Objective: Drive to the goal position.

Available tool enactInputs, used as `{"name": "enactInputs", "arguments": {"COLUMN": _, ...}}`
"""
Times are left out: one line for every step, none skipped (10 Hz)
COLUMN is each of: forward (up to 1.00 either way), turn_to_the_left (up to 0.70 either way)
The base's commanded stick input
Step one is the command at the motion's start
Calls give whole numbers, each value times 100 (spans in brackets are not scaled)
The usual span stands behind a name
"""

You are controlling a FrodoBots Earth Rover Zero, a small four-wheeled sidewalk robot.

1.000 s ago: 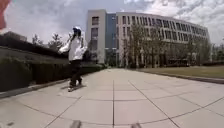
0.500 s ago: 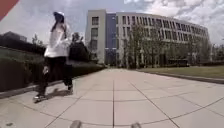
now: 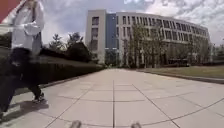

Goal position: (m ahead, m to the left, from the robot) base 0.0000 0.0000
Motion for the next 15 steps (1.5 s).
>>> {"name": "enactInputs", "arguments": {"forward": 7, "turn_to_the_left": 2}}
{"name": "enactInputs", "arguments": {"forward": 7, "turn_to_the_left": 2}}
{"name": "enactInputs", "arguments": {"forward": 7, "turn_to_the_left": 2}}
{"name": "enactInputs", "arguments": {"forward": 8, "turn_to_the_left": 2}}
{"name": "enactInputs", "arguments": {"forward": 7, "turn_to_the_left": 2}}
{"name": "enactInputs", "arguments": {"forward": 8, "turn_to_the_left": 2}}
{"name": "enactInputs", "arguments": {"forward": 7, "turn_to_the_left": 2}}
{"name": "enactInputs", "arguments": {"forward": 8, "turn_to_the_left": 2}}
{"name": "enactInputs", "arguments": {"forward": 7, "turn_to_the_left": 2}}
{"name": "enactInputs", "arguments": {"forward": 8, "turn_to_the_left": 2}}
{"name": "enactInputs", "arguments": {"forward": 8, "turn_to_the_left": 2}}
{"name": "enactInputs", "arguments": {"forward": 8, "turn_to_the_left": 2}}
{"name": "enactInputs", "arguments": {"forward": 8, "turn_to_the_left": 2}}
{"name": "enactInputs", "arguments": {"forward": 7, "turn_to_the_left": 2}}
{"name": "enactInputs", "arguments": {"forward": 8, "turn_to_the_left": 2}}
